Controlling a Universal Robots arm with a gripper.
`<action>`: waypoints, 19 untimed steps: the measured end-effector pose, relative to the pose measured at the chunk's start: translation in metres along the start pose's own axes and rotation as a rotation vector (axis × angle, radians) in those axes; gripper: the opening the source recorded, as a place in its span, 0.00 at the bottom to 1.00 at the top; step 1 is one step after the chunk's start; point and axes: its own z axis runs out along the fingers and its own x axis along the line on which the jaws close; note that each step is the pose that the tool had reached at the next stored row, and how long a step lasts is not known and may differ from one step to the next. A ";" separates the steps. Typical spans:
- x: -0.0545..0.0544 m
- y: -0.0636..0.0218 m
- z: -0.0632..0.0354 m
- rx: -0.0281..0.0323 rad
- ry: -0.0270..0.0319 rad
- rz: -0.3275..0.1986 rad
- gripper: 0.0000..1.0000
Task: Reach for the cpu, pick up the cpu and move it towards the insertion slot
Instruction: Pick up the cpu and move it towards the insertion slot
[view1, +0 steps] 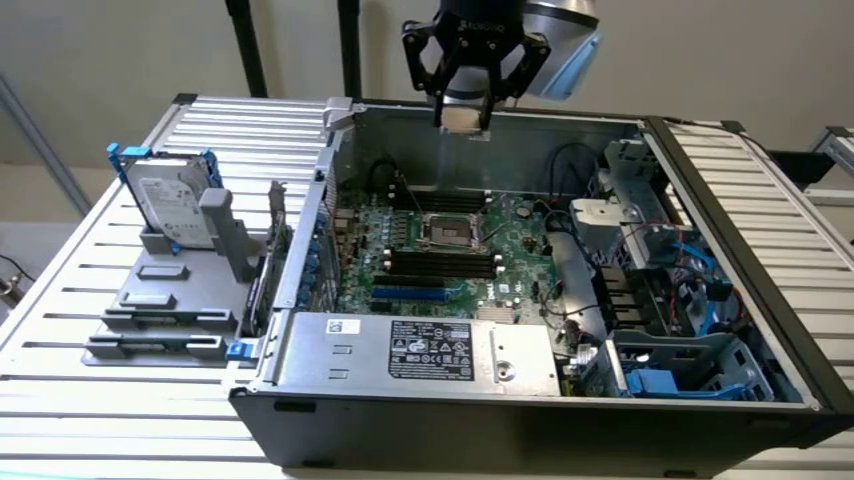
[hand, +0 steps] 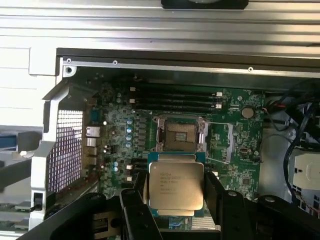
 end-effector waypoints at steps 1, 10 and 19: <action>-0.001 0.0000 0.0012 -0.0002 -0.0003 0.004 0.55; -0.012 0.0026 0.0093 -0.0014 -0.0023 0.033 0.55; -0.014 0.0075 0.0109 -0.0016 -0.0053 0.041 0.55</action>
